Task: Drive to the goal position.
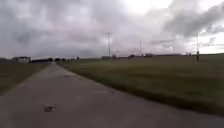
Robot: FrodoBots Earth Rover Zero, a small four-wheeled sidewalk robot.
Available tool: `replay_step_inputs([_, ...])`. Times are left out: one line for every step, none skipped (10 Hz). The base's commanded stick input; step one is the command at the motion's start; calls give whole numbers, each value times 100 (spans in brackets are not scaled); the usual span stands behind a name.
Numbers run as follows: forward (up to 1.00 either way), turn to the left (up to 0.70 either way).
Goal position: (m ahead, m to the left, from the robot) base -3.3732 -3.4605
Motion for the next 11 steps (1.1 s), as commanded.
replay_step_inputs([100, -34])
replay_step_inputs([99, -34])
replay_step_inputs([76, -28])
replay_step_inputs([45, -16])
replay_step_inputs([8, 1])
replay_step_inputs([3, 0])
replay_step_inputs([0, 0])
replay_step_inputs([0, 0])
replay_step_inputs([-5, 1])
replay_step_inputs([-13, 1])
replay_step_inputs([-91, -14])
